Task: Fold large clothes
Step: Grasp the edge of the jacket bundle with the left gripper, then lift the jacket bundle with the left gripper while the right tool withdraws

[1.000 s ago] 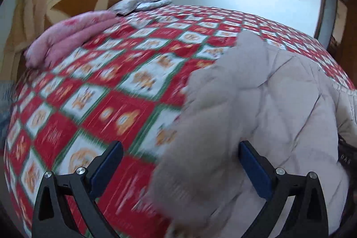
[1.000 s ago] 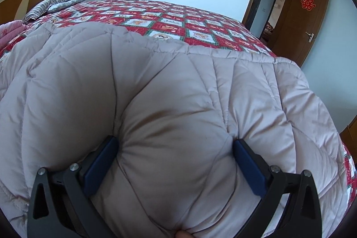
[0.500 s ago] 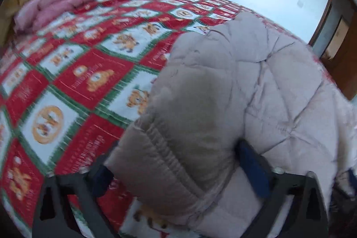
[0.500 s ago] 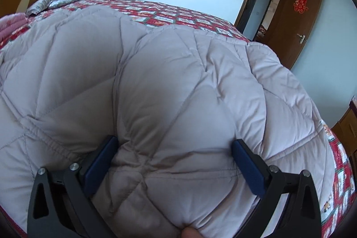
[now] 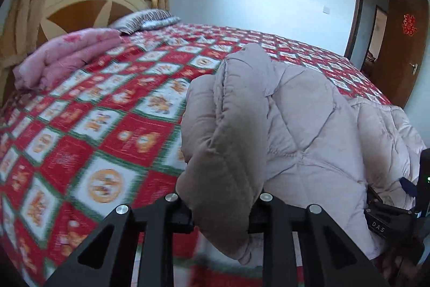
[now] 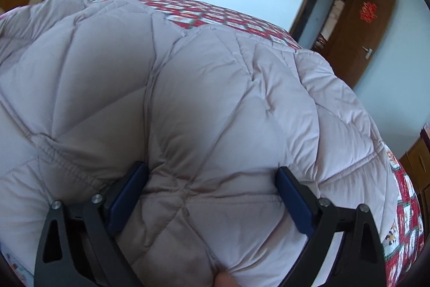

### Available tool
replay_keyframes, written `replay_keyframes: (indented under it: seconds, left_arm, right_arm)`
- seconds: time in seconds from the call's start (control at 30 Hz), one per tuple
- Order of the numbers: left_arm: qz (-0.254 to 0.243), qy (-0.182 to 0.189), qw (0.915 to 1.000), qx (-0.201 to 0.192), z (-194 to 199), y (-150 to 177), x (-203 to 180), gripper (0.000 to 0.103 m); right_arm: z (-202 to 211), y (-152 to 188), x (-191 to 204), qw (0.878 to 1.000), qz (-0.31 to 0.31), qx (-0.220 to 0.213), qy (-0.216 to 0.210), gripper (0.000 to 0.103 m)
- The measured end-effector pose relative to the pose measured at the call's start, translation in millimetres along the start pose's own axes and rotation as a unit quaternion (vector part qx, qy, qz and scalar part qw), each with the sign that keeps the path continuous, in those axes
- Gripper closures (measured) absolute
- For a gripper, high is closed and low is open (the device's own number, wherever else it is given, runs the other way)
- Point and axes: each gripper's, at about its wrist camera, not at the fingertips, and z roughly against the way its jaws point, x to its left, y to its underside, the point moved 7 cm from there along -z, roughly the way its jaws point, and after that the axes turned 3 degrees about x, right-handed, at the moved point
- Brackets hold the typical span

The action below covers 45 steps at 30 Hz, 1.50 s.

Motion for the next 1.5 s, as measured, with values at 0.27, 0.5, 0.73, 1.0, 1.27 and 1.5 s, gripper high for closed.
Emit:
replay_keyframes:
  seconds: [0.27,0.5,0.73,1.0,1.27,1.5]
  left_arm:
    - [0.020,-0.063,0.9975,-0.023,37,-10,94,0.080]
    - [-0.075,-0.091,0.9874,-0.106,90,-46,72,0.082]
    - [-0.186,-0.067,0.9614,-0.192,127,-63,-47,0.082]
    - [-0.260,0.047,0.9448,-0.194,130,-42,-180,0.083]
    - [-0.300,0.079,0.9380,-0.154,102,-4,-234,0.083]
    - [-0.322,0.085,0.9316,-0.145,88,17,-253,0.082]
  right_arm:
    - [48,-1,83,0.990,0.072,-0.014,-0.117,0.006]
    - [77,-13,7,0.995,0.017,-0.066,-0.066,0.006]
    - [41,-2,-75,0.999,-0.044,-0.021,-0.001,0.006]
    - [41,23,-101,0.997,-0.079,-0.007,-0.025,0.005]
    - [35,30,-121,0.993,-0.112,-0.002,-0.041,0.003]
    - [29,35,-125,0.991,-0.124,0.000,-0.046,0.003]
